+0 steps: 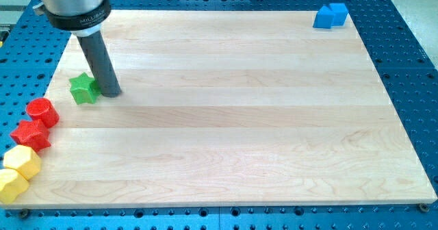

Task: Push the green star close to the red circle

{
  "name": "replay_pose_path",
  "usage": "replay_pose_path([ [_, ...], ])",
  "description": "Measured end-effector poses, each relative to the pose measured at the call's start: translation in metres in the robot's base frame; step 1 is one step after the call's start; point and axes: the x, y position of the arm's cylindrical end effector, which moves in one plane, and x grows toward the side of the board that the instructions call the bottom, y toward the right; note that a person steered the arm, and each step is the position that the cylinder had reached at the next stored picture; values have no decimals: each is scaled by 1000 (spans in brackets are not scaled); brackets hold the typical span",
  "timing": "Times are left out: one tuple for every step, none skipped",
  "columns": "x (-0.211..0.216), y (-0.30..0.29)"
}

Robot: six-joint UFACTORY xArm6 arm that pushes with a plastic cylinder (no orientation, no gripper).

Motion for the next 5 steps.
replay_pose_path([
  [0,-18],
  [0,-35],
  [0,-58],
  [0,-62],
  [-35,-56],
])
